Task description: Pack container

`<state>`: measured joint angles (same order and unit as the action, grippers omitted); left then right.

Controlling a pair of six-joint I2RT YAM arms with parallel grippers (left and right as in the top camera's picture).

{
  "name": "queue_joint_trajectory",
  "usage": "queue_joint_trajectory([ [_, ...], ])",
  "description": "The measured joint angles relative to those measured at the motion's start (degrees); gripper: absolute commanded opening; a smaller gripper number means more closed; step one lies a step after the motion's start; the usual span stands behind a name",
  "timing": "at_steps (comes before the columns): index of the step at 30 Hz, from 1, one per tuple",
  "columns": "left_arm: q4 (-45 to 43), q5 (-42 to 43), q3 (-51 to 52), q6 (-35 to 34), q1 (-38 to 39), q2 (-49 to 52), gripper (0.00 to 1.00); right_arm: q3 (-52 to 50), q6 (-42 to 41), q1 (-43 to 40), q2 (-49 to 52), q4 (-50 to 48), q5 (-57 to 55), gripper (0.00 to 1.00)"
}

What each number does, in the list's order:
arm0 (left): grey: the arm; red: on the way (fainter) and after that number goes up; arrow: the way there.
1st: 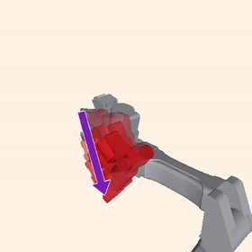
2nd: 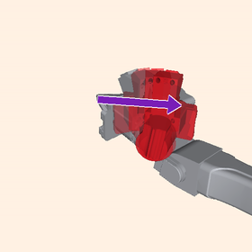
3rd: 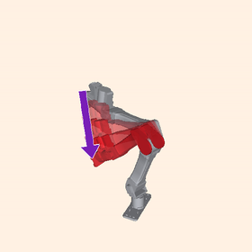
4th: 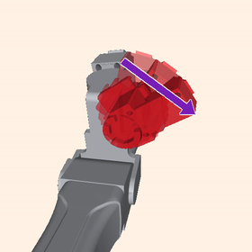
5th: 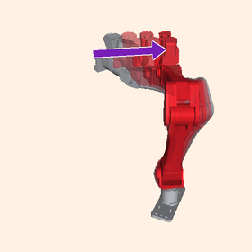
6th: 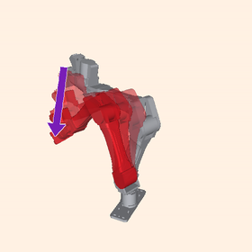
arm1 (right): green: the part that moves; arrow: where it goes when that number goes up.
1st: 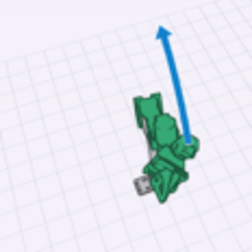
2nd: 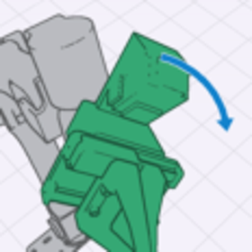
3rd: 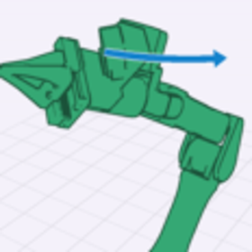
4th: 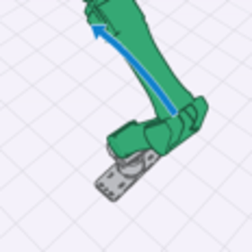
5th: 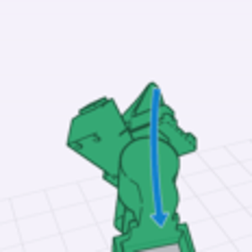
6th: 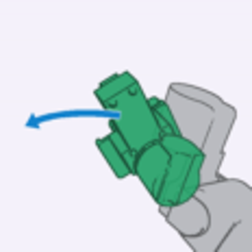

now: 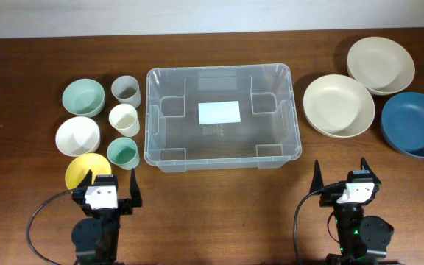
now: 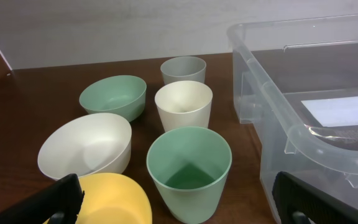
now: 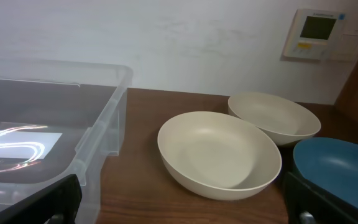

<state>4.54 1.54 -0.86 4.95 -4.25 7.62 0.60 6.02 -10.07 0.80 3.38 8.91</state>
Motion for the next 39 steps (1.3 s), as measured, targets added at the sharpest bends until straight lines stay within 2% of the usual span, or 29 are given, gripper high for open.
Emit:
queue_joint_trajectory([
  [15, 0.0, 0.0, 0.0, 0.0, 0.0, 0.0, 0.99, 0.0, -0.1, 0.0, 0.0, -0.1, 0.2, 0.99],
  [25, 0.0, 0.0, 0.0, 0.0, 0.0, 0.0, 0.99, 2.3, 0.0, 0.0, 0.0, -0.8, 6.3, 0.99],
  [28, 0.0, 0.0, 0.0, 0.0, 0.0, 0.0, 0.99, 7.8, 0.5, 0.0, 0.3, 1.0, 6.2, 0.99],
  [31, 0.0, 0.0, 0.0, 0.0, 0.0, 0.0, 0.99, 17.1, 0.6, 0.0, 1.8, 7.6, 3.6, 0.99],
  [35, 0.0, 0.0, 0.0, 0.0, 0.0, 0.1, 0.99, 32.5, 0.7, 0.0, 8.0, 21.0, -0.9, 0.99],
  [39, 0.0, 0.0, 0.0, 0.0, 0.0, 0.1, 0.99, 49.0, 0.9, 0.0, 19.9, 39.5, -1.7, 0.99],
])
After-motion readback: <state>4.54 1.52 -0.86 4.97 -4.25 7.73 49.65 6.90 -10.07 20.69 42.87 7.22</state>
